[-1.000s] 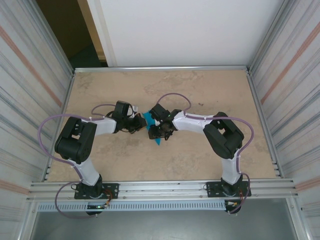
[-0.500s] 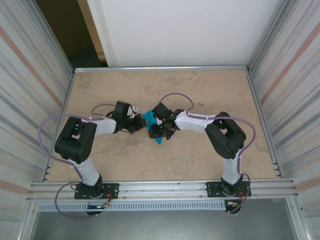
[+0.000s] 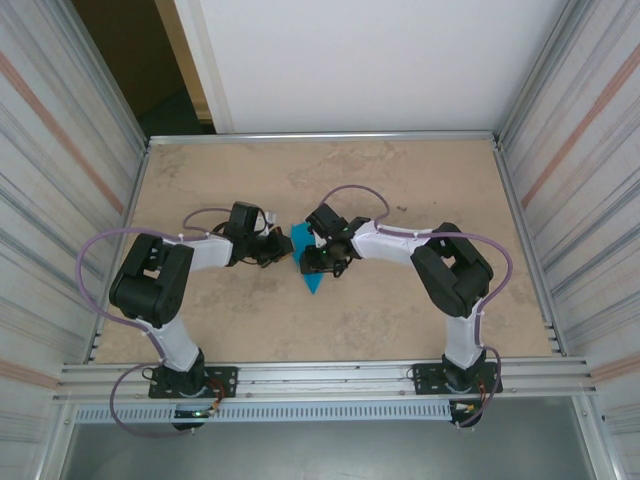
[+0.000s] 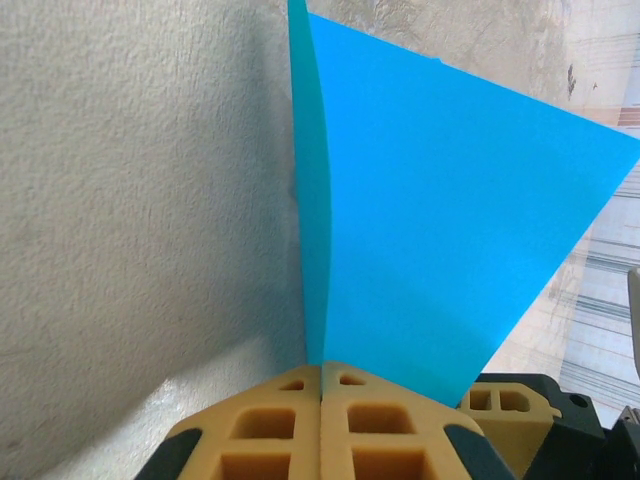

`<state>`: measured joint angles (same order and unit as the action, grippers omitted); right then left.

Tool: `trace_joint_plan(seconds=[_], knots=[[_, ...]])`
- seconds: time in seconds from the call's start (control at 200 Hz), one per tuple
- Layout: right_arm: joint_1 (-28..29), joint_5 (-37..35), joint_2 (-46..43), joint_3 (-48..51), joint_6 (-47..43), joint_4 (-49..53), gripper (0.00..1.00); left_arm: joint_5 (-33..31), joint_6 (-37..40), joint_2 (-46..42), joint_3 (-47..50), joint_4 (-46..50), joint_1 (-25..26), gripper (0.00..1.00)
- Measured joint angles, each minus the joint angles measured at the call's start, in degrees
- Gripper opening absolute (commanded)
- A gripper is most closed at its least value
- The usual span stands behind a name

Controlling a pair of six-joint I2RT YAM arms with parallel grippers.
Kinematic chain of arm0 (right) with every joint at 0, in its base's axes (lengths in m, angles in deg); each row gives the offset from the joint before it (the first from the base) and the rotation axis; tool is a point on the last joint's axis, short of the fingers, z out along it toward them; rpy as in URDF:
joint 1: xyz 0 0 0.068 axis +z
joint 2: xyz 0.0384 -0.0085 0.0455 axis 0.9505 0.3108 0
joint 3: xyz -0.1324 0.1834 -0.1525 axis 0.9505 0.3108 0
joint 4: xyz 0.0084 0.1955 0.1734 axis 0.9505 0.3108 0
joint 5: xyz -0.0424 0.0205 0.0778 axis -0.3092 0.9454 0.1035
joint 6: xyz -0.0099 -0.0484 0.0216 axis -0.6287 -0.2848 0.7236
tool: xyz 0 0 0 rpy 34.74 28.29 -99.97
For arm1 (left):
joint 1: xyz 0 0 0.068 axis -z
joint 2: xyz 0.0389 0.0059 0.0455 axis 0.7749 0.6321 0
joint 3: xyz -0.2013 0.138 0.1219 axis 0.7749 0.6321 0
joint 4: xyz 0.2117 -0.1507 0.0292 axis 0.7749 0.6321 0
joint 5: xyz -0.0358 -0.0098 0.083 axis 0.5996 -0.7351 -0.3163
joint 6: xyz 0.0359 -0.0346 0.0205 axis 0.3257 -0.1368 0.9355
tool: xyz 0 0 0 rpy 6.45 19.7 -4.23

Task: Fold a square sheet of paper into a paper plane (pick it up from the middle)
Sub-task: Move the paper plane to the top-center of the table.

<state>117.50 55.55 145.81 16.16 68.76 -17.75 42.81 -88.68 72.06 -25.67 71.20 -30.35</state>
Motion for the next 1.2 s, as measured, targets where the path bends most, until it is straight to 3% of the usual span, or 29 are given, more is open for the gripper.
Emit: trace_joint_plan(seconds=[0.15, 0.321, 0.747, 0.902, 1.198], knots=[[-0.2, 0.0, 0.0, 0.0, 0.2, 0.0, 0.34, 0.0, 0.0, 0.0, -0.1, 0.0, 0.0, 0.03], [0.2, -1.6, 0.0, 0.0, 0.2, 1.0, 0.37, 0.0, 0.0, 0.0, -0.2, 0.2, 0.0, 0.04], [1.3, -3.6, 1.0, -2.2, 0.2, 3.1, 0.35, 0.2, 0.0, 0.0, -0.3, 0.2, 0.0, 0.14], [1.3, -4.6, 2.0, -3.5, 1.0, 4.3, 0.22, 0.2, 0.2, 0.0, -0.3, 0.4, 0.0, 0.26], [-0.6, -11.9, 1.2, -3.9, 1.9, 6.3, 0.11, -2.1, 2.8, -6.1, -0.3, 5.3, -4.3, 0.53]])
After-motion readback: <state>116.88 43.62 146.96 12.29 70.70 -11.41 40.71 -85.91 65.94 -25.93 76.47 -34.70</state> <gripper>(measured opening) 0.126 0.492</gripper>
